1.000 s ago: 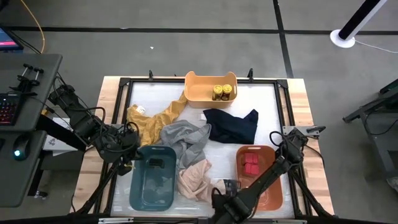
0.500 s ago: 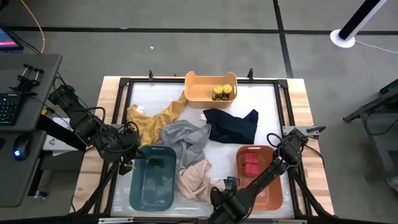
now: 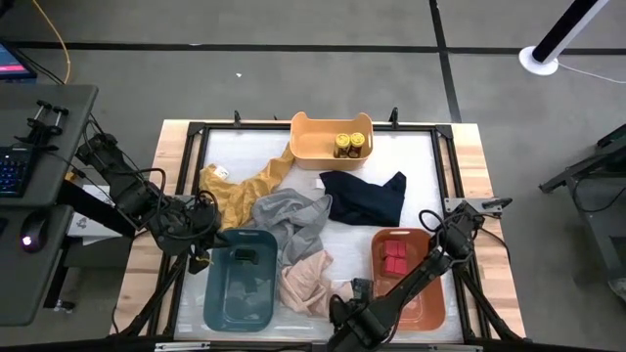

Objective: Sort spices by type
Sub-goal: Put the green seasoning can into the blue bin

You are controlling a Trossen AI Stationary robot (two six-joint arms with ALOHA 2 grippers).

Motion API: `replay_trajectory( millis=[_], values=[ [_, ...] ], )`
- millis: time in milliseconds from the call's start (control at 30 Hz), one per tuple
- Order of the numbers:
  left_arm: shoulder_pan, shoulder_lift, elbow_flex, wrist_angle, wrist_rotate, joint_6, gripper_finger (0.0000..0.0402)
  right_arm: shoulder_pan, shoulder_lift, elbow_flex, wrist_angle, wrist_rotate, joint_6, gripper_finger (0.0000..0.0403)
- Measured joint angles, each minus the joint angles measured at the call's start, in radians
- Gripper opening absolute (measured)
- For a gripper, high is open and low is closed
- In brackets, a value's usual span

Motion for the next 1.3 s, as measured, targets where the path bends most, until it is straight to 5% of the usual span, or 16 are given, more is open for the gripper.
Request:
replay_trajectory(
  millis=[667, 967, 1300],
  values=[
    [0.001, 0.000, 0.000, 0.000, -0.002, 0.000, 0.0000, -0.007, 0.054, 0.063, 0.064, -0.033, -0.091, 0.0000],
    [0.001, 0.000, 0.000, 0.000, -0.003, 0.015, 0.0000, -0.006, 0.049, 0.278, -0.232, 0.044, -0.119, 0.0000],
    [0.031, 0.000, 0.000, 0.066, -0.026, 0.087, 0.0000, -0.040, 0.048, 0.251, -0.320, 0.057, 0.025, 0.0000]
  ],
)
